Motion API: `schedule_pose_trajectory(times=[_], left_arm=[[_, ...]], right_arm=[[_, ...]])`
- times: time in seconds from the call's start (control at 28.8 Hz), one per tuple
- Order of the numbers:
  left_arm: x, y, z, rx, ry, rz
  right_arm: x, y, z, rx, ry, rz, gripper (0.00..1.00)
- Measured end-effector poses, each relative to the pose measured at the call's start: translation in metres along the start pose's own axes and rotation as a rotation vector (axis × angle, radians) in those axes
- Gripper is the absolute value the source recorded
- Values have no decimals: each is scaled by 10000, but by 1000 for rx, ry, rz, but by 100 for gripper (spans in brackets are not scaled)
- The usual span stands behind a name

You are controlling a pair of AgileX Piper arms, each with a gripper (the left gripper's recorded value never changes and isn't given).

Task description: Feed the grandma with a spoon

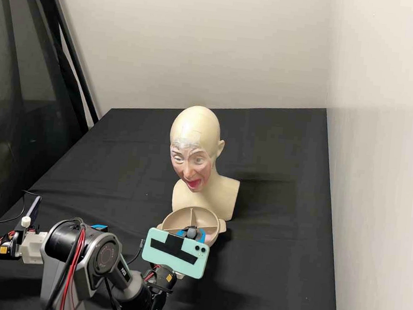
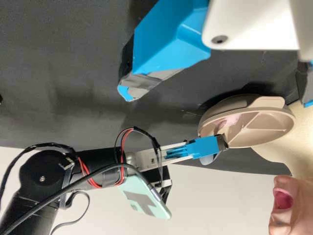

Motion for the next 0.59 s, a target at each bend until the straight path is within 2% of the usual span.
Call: schedule_pose_trajectory(times=[0.1,0.31,0.49,0.59], left_arm=[[0,0,0,0,0,0],[26,-22,-8,-1,2,-7],[38,-40,-14,-1,4,-13],[38,-40,-14,-1,4,-13]], right_arm=[[44,-39,-8,1,-5,-7,0],[129,-92,-21,-47,-5,-9,0],[147,-110,-30,-63,-11,0,0],[163,-121,-47,-64,-8,2,0]])
